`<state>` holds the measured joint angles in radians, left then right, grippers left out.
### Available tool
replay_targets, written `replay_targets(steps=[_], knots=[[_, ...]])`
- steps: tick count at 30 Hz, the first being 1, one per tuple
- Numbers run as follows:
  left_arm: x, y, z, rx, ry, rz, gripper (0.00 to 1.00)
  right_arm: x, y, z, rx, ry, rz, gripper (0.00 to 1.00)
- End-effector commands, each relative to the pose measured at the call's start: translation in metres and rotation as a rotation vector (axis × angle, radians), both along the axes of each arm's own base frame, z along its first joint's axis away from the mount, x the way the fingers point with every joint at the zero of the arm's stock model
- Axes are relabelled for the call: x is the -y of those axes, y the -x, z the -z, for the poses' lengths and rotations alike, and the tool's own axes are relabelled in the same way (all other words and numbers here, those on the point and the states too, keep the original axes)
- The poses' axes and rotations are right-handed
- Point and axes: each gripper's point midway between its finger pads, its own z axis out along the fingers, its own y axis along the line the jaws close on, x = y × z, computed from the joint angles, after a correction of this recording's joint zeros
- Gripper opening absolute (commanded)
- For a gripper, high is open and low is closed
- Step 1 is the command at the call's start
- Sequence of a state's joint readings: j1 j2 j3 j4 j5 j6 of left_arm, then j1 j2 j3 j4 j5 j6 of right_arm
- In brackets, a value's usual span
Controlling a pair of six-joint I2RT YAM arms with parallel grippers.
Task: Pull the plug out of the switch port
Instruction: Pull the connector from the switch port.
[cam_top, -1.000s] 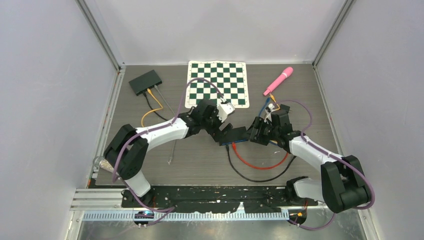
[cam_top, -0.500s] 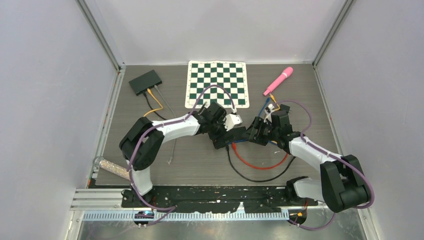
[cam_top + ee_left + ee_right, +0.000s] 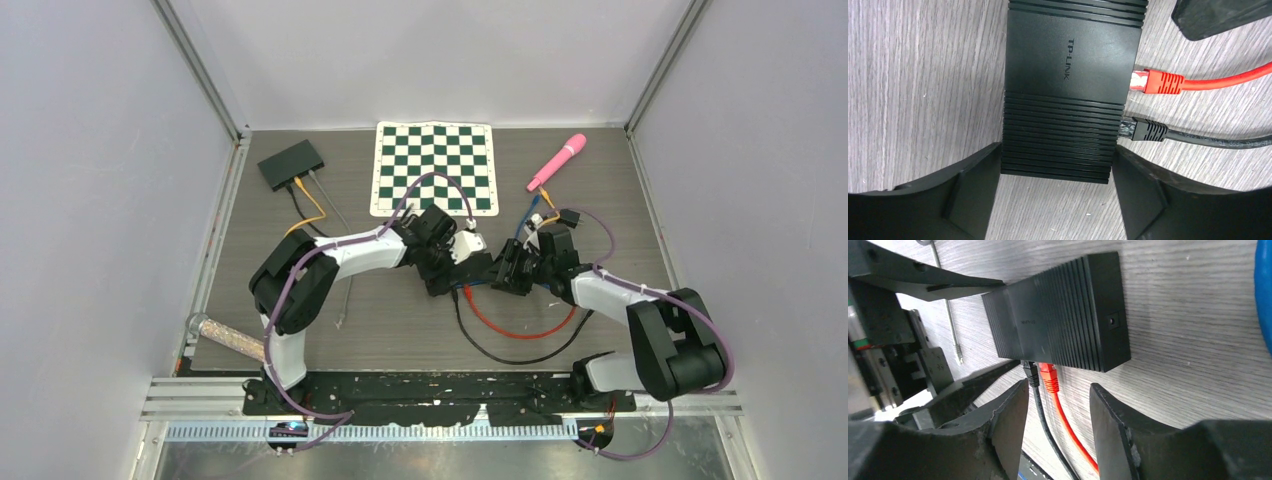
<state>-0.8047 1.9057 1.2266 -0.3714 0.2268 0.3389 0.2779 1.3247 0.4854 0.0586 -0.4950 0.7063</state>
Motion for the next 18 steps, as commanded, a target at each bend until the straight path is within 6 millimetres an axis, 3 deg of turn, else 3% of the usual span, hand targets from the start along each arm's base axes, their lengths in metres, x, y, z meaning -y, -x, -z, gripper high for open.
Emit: replay_targets(steps=[1,7,18], knots=[[0.005,0.001,-0.002,-0.016,0.014,0.031,0.73,-0.012,0.001,0.002,-0.017,-0.068,-0.019,0.53],[0.003,0.006,0.003,-0.033,0.006,0.046,0.57,-0.014,0.002,0.012,-0.049,-0.070,-0.005,0.47],[0.000,0.012,0.006,-0.056,-0.003,0.054,0.52,-0.035,0.007,0.032,-0.125,-0.187,0.019,0.43]])
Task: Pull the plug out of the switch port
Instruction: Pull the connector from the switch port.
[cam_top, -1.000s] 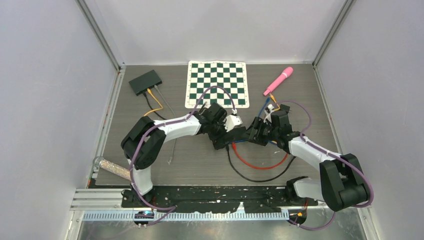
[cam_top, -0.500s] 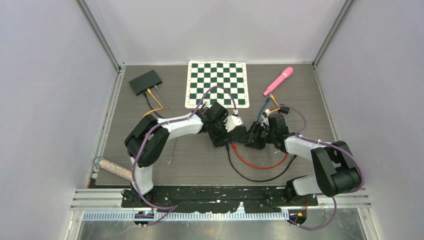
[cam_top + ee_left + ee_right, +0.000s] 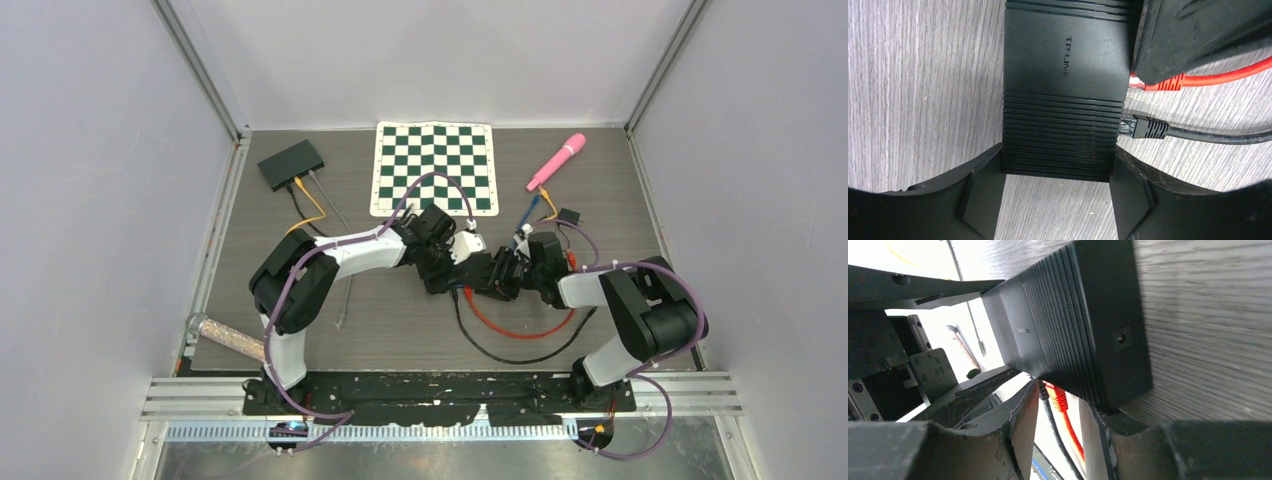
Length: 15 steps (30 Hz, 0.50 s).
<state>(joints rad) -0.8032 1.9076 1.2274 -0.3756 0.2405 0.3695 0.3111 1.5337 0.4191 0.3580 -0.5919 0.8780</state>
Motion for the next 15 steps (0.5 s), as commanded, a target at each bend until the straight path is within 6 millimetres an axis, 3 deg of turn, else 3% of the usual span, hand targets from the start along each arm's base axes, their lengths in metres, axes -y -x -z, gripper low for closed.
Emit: replay_targets(steps=[1,9,15], knots=[[0.000,0.011,0.006,-0.059,-0.003,0.023,0.52,-0.008,0.001,0.007,-0.020,-0.034,0.035,0.43],[-0.001,0.012,0.007,-0.065,-0.004,0.020,0.51,-0.004,0.003,0.019,-0.062,-0.047,0.131,0.42],[0.001,0.012,0.005,-0.067,0.002,0.019,0.49,0.000,-0.001,0.019,-0.050,-0.030,0.175,0.33]])
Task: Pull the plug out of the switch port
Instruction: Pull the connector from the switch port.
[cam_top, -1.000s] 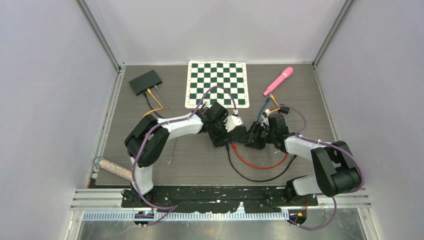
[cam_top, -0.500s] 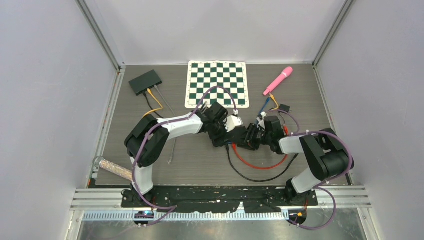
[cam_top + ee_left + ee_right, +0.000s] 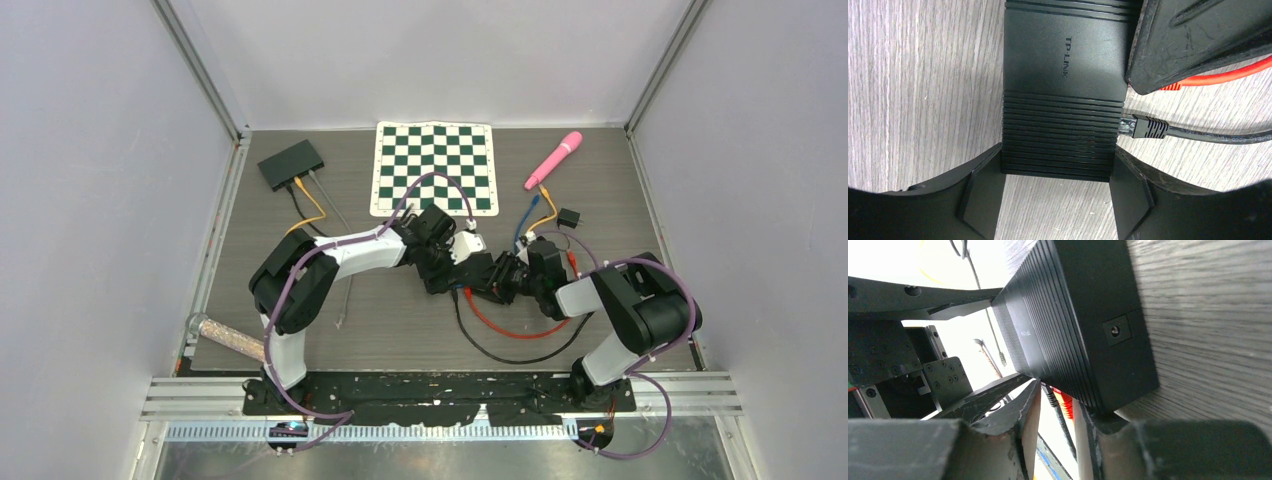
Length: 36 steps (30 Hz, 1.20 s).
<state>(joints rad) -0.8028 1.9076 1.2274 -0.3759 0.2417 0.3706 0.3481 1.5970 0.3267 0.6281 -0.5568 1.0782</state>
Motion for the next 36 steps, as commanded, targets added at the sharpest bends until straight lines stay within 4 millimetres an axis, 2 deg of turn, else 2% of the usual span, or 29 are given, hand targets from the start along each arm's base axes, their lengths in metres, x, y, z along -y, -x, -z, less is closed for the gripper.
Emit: replay_targets(steps=[1,3,7,11,16,18,22,27,36], knots=[[0.001,0.012,0.005,-0.068,0.002,0.017,0.49,0.011,-0.003,0.016,-0.024,0.072,0.078,0.31],[0.002,0.014,0.005,-0.076,0.004,0.020,0.47,0.010,-0.005,0.014,-0.022,0.071,0.078,0.27],[0.002,0.014,0.005,-0.082,0.006,0.019,0.47,0.008,-0.005,0.011,-0.011,0.075,0.072,0.26],[0.002,0.015,0.006,-0.090,0.002,0.019,0.47,0.007,-0.002,0.006,0.017,0.086,0.047,0.33],[0.002,0.016,0.008,-0.099,0.000,0.016,0.47,0.003,0.008,-0.001,0.039,0.081,-0.003,0.46],[0.004,0.017,0.007,-0.108,0.010,0.017,0.47,0.003,0.011,-0.002,0.046,0.088,-0.012,0.48],[0.010,0.022,0.005,-0.134,0.039,0.022,0.46,0.002,0.009,-0.002,0.055,0.095,-0.009,0.46],[0.011,0.027,0.005,-0.164,0.040,0.032,0.46,-0.003,0.000,-0.002,0.050,0.073,0.007,0.38],[0.006,0.031,0.008,-0.180,0.028,0.034,0.46,-0.010,-0.010,-0.006,0.033,0.026,0.035,0.36]])
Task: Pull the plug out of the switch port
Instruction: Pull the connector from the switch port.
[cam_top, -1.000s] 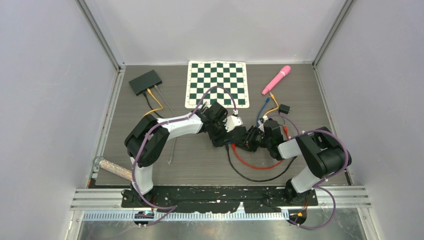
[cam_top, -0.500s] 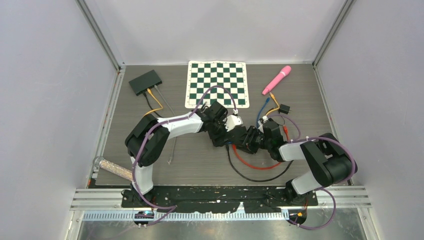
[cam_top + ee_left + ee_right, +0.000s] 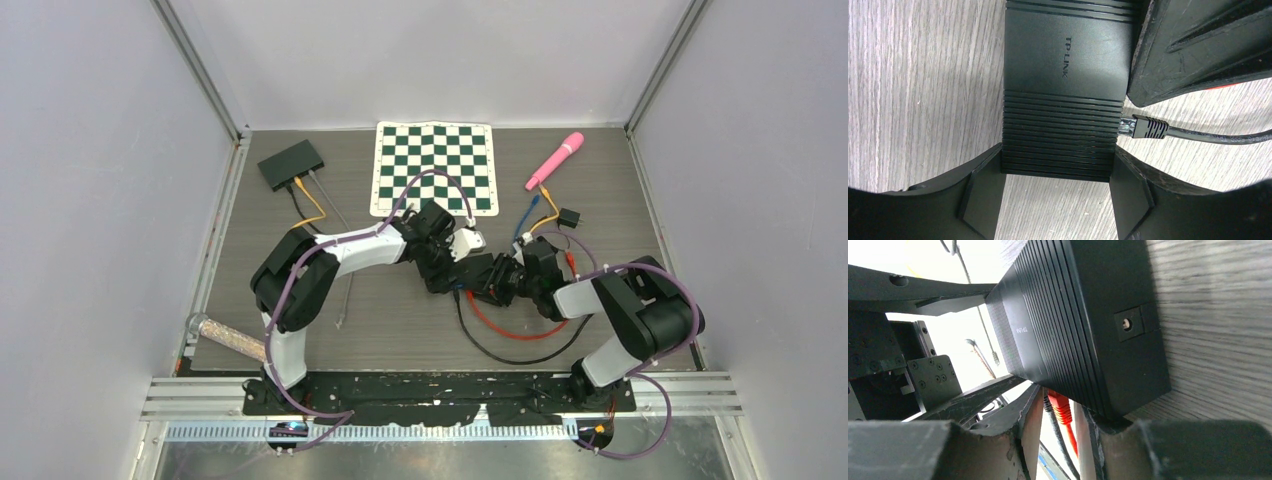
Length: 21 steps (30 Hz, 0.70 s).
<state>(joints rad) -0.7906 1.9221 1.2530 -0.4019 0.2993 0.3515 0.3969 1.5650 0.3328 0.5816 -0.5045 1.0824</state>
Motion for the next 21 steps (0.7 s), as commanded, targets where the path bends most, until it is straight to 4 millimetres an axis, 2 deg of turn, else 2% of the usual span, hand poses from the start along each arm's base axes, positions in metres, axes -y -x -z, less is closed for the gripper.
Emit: replay_targets(steps=[1,6,12,15,18,21], knots=[[0.002,0.027,0.010,-0.123,-0.001,0.036,0.46,-0.002,-0.015,-0.004,0.031,0.001,0.045,0.36],[-0.005,0.028,0.008,-0.128,-0.039,0.036,0.45,0.002,-0.016,-0.003,0.031,0.026,0.059,0.23],[-0.007,0.029,0.007,-0.118,-0.033,0.038,0.45,0.005,-0.018,-0.005,0.049,0.066,0.049,0.13],[-0.003,0.031,0.006,-0.126,-0.016,0.042,0.45,0.005,-0.018,-0.006,0.054,0.076,0.041,0.14],[-0.001,0.031,0.005,-0.133,-0.005,0.043,0.44,0.008,-0.018,-0.004,0.048,0.091,0.049,0.25],[-0.002,0.034,0.004,-0.147,-0.010,0.048,0.44,0.009,-0.021,-0.003,0.041,0.099,0.063,0.30]])
